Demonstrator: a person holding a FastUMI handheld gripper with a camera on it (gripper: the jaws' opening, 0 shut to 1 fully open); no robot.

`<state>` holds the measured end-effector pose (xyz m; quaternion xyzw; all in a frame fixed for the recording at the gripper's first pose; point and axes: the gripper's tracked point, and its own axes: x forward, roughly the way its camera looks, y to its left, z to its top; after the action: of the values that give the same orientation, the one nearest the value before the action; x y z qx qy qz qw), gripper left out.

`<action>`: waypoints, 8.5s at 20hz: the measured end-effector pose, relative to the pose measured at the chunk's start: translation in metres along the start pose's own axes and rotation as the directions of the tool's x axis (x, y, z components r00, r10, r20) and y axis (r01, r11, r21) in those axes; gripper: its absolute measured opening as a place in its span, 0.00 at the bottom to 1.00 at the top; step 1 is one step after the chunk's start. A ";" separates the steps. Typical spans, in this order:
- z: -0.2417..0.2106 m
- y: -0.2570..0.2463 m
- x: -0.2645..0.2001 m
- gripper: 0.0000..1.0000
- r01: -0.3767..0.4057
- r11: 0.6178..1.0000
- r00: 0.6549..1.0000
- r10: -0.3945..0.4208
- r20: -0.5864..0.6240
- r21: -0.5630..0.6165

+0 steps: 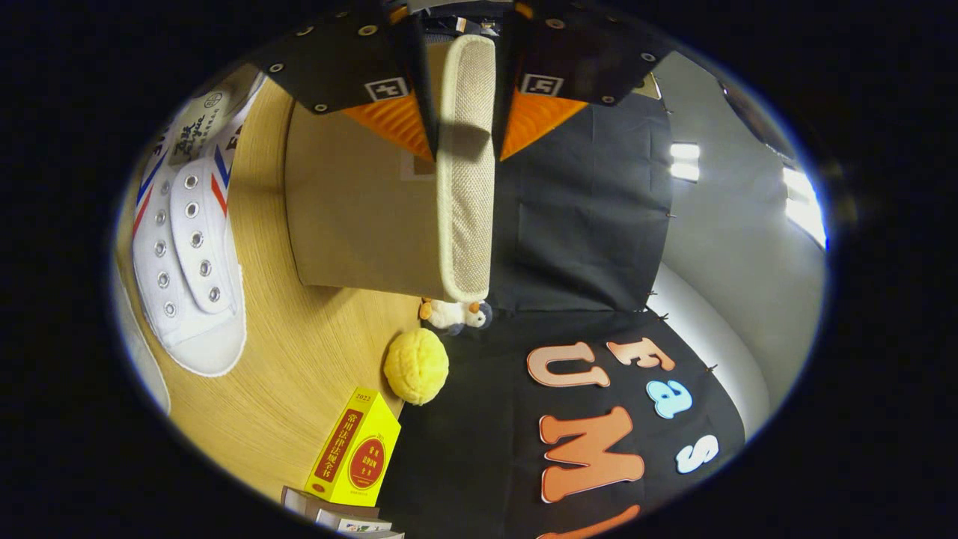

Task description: Open the storage box then place both shoes into the box .Put the left shoe in first, then the right shoe, with the right side of both shoes facing outward in a uniform manner.

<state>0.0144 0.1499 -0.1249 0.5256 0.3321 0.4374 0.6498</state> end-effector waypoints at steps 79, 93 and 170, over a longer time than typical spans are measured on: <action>0.029 -0.155 -0.144 0.50 0.862 0.156 0.354 -0.867 0.352 -0.482; 0.023 -0.177 -0.124 0.15 0.826 0.300 0.439 -0.874 0.210 -0.477; -0.048 0.004 0.091 0.00 0.794 0.579 0.605 -0.717 0.346 -0.186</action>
<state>0.0074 0.2527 -0.1296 0.2662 0.3704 0.0991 0.8844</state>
